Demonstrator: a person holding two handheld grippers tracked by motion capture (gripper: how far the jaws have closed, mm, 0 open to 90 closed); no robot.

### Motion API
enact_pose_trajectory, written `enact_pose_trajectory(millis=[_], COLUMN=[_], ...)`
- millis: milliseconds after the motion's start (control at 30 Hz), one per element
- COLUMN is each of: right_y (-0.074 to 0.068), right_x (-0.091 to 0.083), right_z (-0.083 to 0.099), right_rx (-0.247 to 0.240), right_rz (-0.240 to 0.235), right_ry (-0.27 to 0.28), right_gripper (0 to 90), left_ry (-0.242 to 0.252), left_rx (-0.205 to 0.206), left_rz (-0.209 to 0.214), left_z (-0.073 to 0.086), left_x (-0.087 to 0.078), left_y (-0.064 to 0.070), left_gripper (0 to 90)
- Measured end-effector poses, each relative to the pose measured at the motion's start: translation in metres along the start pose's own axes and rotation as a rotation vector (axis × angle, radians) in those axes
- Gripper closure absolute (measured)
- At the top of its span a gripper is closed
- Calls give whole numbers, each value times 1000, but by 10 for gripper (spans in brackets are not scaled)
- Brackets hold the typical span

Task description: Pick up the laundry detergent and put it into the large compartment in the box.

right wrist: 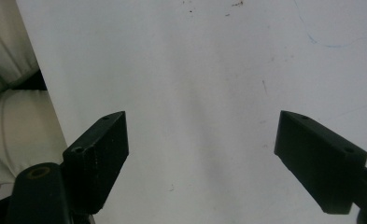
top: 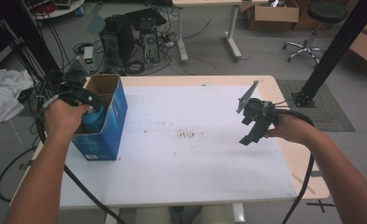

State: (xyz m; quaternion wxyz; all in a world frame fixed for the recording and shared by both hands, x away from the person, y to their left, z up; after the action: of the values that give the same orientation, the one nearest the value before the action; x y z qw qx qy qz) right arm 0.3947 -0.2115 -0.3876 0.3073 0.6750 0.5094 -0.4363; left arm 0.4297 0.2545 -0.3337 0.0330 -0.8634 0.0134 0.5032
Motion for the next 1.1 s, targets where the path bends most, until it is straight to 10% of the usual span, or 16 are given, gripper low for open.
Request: enact_pose_trajectory(millis=[567,1100], right_y=[-1,-2], right_x=[-4,-3], right_z=[0,-2], right_rx=[-3,-6], right_rz=[6,5], right_ry=[4,1], right_gripper=[177,177], left_ry=[100,49], left_rx=[125,331], left_rz=[59,165], left_z=[-31,-32], left_x=[-47,-59], left_y=[37,100], left_gripper=[277,207])
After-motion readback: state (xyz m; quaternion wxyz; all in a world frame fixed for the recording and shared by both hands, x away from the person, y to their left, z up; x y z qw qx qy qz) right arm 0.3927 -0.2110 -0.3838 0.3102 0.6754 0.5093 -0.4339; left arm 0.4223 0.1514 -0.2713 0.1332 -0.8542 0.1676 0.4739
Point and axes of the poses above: each handheld gripper's, and its own axes: x roughly forward along the jaws, z roughly out of its underside, y roughly to its right, the point moved 10 cm from there along x, roughly forward along the jaws, and after that the axes turned 9 degrees about y, right-handed, at the moved point
